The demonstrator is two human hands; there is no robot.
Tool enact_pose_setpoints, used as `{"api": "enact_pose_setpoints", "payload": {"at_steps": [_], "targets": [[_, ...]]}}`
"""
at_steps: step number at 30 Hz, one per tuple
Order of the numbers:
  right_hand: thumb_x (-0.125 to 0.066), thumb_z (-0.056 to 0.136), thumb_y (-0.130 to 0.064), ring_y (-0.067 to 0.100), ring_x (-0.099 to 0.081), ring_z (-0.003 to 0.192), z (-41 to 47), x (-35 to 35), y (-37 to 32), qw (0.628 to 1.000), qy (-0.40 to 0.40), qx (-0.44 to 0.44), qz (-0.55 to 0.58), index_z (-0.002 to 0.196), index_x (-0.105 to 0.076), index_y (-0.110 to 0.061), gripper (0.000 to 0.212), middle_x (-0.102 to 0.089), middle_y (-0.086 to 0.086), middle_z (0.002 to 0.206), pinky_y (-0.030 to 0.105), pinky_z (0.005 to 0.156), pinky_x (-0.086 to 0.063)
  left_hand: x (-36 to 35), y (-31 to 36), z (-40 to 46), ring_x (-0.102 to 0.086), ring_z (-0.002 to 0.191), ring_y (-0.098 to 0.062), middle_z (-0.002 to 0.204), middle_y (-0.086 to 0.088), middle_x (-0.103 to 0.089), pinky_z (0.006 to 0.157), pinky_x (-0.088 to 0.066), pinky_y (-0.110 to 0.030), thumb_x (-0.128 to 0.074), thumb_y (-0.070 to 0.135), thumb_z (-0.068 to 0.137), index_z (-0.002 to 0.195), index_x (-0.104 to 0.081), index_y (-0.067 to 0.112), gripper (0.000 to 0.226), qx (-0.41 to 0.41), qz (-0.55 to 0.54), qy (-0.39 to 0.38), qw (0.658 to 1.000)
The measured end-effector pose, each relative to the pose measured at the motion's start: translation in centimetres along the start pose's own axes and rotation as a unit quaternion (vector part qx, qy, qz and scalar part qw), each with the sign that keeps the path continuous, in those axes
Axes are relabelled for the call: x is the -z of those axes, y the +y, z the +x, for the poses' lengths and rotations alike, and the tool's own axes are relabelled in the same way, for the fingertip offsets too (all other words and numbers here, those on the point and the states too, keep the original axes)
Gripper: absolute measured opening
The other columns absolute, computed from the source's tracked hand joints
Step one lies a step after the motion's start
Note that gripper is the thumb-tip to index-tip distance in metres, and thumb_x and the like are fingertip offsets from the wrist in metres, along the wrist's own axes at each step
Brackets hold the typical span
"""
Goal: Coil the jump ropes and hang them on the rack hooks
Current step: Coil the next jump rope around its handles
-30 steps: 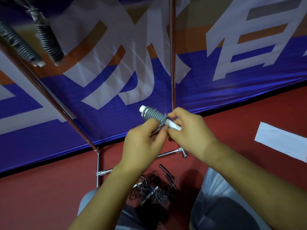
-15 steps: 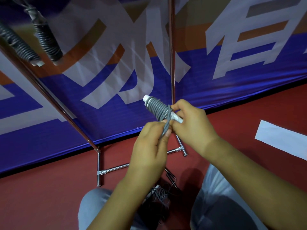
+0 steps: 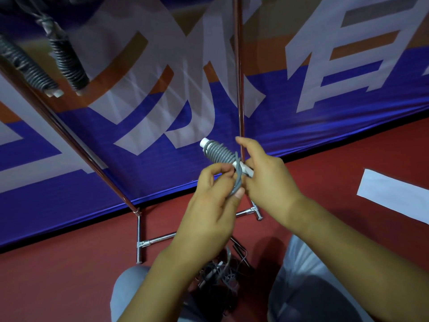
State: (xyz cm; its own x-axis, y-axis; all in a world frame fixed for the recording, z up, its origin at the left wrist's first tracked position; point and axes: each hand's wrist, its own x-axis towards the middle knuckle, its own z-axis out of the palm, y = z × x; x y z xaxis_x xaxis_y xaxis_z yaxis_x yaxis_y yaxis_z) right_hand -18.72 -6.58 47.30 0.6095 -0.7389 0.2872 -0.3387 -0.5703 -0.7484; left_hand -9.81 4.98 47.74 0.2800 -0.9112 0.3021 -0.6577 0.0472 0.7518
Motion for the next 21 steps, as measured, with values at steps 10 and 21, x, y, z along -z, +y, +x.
{"api": "enact_pose_setpoints", "payload": {"at_steps": [10,21], "targets": [[-0.074,0.079,-0.019,0.022,-0.066,0.079,-0.1,0.0,-0.5,0.998,0.008,-0.045,0.038,0.109,-0.061,-0.010,0.034,-0.070,0.005,0.084,0.032,0.073,-0.049,1.4,-0.5,0.0,-0.057,0.097,-0.009,0.103,0.002,-0.057,0.087,-0.039,-0.017,-0.056,0.031,0.083,0.075,-0.067,0.024,0.016,0.043,-0.243,0.041,0.968],[-0.076,0.077,-0.007,0.011,-0.068,0.056,0.1,0.1,-1.2,0.968,-0.012,-0.129,0.216,0.080,-0.056,-0.022,0.025,-0.070,0.000,0.076,0.027,0.057,-0.057,2.9,-2.5,-0.3,-0.065,0.103,-0.038,0.091,-0.007,-0.067,0.093,-0.051,-0.037,-0.080,0.033,0.067,0.065,-0.068,0.008,0.028,0.082,-0.495,0.025,0.865]]}}
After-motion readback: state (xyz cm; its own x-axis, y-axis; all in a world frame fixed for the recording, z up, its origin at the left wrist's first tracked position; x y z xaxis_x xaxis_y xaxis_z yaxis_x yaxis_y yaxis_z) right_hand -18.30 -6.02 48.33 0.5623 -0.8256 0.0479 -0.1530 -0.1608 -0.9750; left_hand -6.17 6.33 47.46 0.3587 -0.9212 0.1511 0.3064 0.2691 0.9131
